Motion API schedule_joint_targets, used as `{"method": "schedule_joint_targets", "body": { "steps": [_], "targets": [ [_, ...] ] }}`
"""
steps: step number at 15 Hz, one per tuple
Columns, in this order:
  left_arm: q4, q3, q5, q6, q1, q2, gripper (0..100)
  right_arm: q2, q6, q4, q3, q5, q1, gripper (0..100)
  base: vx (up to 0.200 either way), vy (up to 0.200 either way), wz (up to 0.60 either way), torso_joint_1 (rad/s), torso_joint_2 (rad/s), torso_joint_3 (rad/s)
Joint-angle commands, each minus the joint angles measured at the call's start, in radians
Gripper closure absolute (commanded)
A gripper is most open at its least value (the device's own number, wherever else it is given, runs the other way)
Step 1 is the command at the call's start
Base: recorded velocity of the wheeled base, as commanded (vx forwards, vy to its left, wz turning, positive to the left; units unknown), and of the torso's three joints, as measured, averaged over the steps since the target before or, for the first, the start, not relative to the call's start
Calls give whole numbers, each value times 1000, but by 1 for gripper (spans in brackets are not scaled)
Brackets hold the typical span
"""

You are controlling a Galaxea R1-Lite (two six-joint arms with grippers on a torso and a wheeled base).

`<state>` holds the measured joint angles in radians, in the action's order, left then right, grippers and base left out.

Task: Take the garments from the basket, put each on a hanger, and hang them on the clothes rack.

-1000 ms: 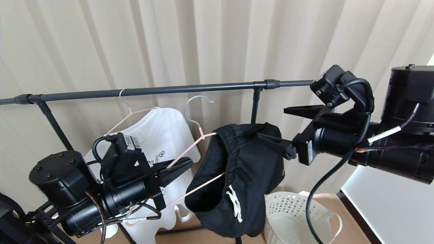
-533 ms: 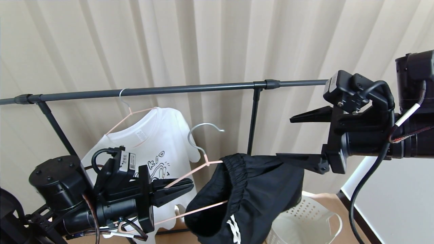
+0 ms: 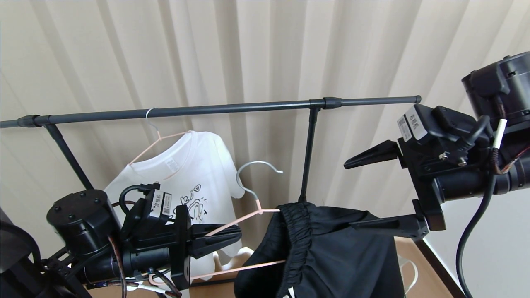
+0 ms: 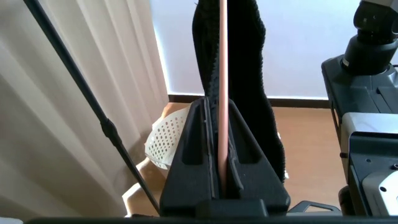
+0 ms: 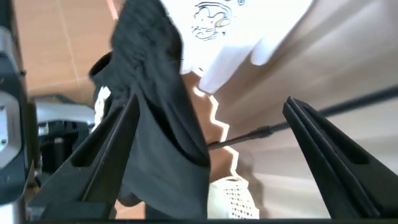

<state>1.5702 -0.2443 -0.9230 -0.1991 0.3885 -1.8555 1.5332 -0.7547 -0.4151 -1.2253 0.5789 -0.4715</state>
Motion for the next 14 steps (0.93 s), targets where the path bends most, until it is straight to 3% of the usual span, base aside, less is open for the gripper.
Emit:
{"method": "schedule_joint_targets", "body": {
  "steps": [1, 7, 14],
  "targets": [
    [1, 3, 1, -5, 0, -2, 100, 67, -8, -4, -5, 27, -10, 0, 0, 0, 0, 0, 0, 0],
    [1, 5, 1, -6, 7, 13, 100, 160, 46, 10, -20, 22, -119, 0, 0, 0, 0, 0, 0, 0],
    [1, 5, 1, -5, 16, 24, 100, 255, 67, 10, -103, 16, -134, 0, 0, 0, 0, 0, 0, 0]
  ]
}}
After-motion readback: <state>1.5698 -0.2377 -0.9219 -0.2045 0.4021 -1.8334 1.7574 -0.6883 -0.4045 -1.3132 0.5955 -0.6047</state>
